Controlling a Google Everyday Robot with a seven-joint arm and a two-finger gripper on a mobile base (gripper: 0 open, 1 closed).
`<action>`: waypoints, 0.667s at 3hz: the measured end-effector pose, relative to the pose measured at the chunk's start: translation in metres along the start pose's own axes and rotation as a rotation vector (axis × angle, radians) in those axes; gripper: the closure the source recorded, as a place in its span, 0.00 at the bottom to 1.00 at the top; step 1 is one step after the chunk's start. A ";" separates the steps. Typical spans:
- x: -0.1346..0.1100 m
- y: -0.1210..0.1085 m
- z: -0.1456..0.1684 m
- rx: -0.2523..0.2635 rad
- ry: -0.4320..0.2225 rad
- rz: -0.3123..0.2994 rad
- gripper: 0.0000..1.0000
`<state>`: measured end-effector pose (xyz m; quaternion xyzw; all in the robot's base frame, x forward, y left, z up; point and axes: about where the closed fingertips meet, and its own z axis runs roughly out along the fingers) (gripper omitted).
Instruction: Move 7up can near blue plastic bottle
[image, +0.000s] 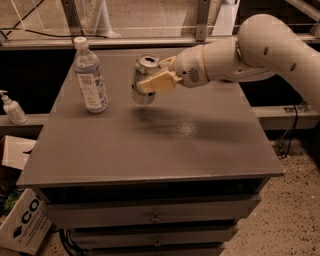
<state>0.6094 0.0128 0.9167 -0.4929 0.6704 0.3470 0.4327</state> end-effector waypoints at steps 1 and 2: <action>-0.009 -0.002 0.035 -0.015 0.042 -0.056 1.00; -0.006 0.001 0.065 -0.031 0.095 -0.094 1.00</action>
Offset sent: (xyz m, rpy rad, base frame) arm 0.0206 0.0845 -0.0355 -0.1784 -0.0621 0.0956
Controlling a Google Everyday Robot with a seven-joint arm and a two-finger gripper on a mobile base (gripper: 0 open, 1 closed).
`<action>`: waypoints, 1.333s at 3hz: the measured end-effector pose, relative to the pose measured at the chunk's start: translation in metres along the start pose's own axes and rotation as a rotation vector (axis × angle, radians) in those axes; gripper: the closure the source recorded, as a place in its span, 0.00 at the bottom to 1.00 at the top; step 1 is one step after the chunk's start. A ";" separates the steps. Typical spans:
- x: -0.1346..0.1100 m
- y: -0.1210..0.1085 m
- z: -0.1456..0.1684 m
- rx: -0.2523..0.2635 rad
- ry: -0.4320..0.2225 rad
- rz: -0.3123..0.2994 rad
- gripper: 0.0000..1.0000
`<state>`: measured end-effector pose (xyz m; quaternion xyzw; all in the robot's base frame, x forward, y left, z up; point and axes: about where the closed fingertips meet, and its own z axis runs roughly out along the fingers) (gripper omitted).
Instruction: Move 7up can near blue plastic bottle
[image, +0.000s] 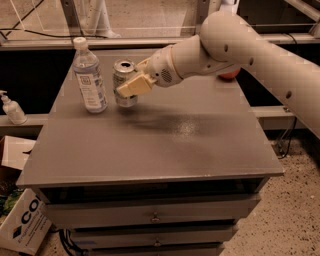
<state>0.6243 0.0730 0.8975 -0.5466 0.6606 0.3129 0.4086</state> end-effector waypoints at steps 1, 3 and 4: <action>0.007 0.004 0.022 -0.019 0.049 -0.012 1.00; 0.016 0.014 0.044 -0.052 0.095 0.001 0.88; 0.016 0.014 0.043 -0.052 0.095 0.001 0.65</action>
Offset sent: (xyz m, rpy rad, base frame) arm -0.0083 0.0375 -0.0458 -0.1123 0.0516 0.0550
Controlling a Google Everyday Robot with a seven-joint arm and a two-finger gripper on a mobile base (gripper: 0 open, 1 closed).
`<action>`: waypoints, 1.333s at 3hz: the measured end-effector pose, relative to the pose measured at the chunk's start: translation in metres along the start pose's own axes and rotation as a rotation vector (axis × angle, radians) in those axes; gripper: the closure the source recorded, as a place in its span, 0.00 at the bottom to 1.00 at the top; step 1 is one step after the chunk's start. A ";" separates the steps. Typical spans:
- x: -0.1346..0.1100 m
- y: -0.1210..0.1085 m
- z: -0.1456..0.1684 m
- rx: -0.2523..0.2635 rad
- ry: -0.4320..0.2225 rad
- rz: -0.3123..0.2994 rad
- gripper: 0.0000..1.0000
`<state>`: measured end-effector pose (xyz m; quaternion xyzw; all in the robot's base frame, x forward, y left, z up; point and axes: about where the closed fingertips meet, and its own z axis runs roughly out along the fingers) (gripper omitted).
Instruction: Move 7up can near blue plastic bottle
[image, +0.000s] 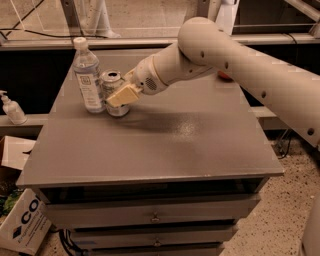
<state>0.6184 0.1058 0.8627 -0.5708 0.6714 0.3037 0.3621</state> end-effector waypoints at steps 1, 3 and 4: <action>0.000 0.000 0.000 0.000 0.000 0.000 0.41; 0.031 -0.023 -0.057 0.058 -0.083 0.149 0.00; 0.031 -0.023 -0.071 0.077 -0.115 0.164 0.00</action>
Offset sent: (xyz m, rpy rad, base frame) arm -0.0031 -0.0095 -0.0036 -0.0042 0.0483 -0.0385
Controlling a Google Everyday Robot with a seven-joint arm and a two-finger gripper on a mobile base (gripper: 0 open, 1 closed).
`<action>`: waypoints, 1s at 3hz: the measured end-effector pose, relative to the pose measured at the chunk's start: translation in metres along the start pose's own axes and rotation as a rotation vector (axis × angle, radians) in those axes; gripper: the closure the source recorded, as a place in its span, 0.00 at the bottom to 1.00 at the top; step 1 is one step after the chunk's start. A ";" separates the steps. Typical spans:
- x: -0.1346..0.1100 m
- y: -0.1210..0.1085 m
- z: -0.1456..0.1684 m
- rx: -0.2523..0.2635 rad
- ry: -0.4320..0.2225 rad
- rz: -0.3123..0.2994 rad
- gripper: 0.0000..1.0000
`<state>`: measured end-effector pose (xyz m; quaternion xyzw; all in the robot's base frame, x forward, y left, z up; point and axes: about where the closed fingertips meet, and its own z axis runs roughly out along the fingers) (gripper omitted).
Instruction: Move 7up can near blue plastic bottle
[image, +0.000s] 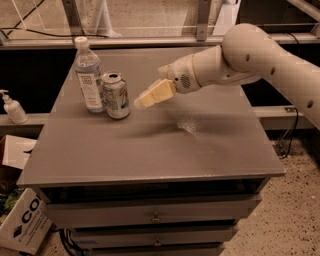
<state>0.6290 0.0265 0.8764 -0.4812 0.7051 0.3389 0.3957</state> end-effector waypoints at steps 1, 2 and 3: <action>0.007 0.030 -0.020 0.017 -0.130 0.027 0.00; 0.031 0.039 -0.046 0.036 -0.175 0.095 0.00; 0.031 0.039 -0.046 0.036 -0.175 0.095 0.00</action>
Offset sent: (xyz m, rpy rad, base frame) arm -0.0301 -0.0078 0.0078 0.1128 -0.0280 -0.0354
